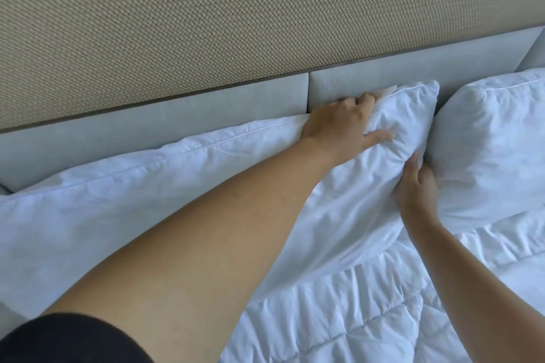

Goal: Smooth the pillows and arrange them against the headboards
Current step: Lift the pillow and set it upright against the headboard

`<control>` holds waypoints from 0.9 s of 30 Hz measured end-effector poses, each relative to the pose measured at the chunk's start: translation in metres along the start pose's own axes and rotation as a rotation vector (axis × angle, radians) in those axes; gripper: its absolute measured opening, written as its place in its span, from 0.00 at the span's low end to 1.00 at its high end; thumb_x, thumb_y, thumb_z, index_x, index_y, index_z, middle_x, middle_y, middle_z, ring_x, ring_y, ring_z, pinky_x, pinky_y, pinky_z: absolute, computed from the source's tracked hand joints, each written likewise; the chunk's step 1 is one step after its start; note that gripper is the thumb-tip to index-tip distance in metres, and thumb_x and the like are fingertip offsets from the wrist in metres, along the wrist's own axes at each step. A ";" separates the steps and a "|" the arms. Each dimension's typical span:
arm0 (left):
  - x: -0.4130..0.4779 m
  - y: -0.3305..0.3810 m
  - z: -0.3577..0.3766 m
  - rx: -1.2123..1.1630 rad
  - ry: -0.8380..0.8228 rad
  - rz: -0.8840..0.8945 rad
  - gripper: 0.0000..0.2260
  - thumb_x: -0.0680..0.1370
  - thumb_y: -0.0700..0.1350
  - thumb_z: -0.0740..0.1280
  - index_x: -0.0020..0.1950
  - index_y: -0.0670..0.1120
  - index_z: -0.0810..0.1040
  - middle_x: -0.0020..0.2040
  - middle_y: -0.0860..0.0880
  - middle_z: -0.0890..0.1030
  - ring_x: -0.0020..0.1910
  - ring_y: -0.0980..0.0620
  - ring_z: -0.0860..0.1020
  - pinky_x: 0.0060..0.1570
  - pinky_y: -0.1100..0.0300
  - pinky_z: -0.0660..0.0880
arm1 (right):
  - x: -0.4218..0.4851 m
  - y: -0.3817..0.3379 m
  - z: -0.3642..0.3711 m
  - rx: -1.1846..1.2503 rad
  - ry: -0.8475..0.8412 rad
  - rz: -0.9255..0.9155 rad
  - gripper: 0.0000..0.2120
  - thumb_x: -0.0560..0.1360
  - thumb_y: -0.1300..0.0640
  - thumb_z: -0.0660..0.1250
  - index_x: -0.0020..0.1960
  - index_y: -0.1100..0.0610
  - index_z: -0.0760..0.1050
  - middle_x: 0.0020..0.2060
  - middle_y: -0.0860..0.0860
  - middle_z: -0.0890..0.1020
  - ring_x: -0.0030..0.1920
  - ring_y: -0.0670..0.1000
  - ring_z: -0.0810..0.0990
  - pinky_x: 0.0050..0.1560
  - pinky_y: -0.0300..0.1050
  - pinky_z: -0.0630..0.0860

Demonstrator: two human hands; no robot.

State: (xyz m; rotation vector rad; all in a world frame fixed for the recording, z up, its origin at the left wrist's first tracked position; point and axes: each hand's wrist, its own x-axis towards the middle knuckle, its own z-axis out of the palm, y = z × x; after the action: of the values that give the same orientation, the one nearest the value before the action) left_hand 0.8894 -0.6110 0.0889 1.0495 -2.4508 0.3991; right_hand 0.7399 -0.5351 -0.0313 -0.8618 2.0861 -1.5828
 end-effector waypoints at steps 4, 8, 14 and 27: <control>-0.027 -0.006 -0.020 0.014 -0.047 -0.057 0.31 0.78 0.63 0.64 0.73 0.45 0.65 0.64 0.46 0.74 0.62 0.43 0.74 0.56 0.49 0.70 | -0.022 -0.021 -0.007 -0.097 0.000 -0.107 0.17 0.78 0.54 0.55 0.62 0.63 0.70 0.58 0.62 0.76 0.59 0.62 0.74 0.52 0.48 0.66; -0.089 -0.029 -0.046 0.040 -0.026 0.006 0.30 0.78 0.55 0.65 0.76 0.43 0.64 0.71 0.45 0.70 0.68 0.45 0.70 0.66 0.46 0.65 | -0.059 -0.049 -0.004 -0.201 -0.022 -0.300 0.31 0.78 0.60 0.61 0.79 0.63 0.57 0.75 0.61 0.63 0.75 0.59 0.62 0.75 0.55 0.62; -0.215 -0.094 -0.071 0.120 -0.103 -0.109 0.33 0.77 0.59 0.67 0.78 0.46 0.66 0.79 0.46 0.64 0.79 0.45 0.60 0.73 0.34 0.55 | -0.116 -0.077 0.028 -0.450 -0.123 -0.497 0.50 0.74 0.35 0.64 0.81 0.63 0.46 0.80 0.64 0.45 0.81 0.61 0.43 0.78 0.61 0.50; -0.371 -0.248 -0.122 0.374 -0.296 -0.401 0.42 0.72 0.76 0.48 0.82 0.58 0.48 0.83 0.56 0.45 0.81 0.51 0.44 0.72 0.30 0.48 | -0.072 -0.114 0.051 -0.592 -0.259 -0.230 0.70 0.59 0.22 0.68 0.80 0.58 0.33 0.80 0.60 0.37 0.80 0.61 0.36 0.68 0.80 0.53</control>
State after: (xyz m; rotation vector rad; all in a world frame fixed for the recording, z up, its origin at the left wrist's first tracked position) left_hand 1.3338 -0.4993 0.0296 1.8325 -2.3743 0.6184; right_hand 0.8527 -0.5442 0.0582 -1.4594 2.3479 -0.8694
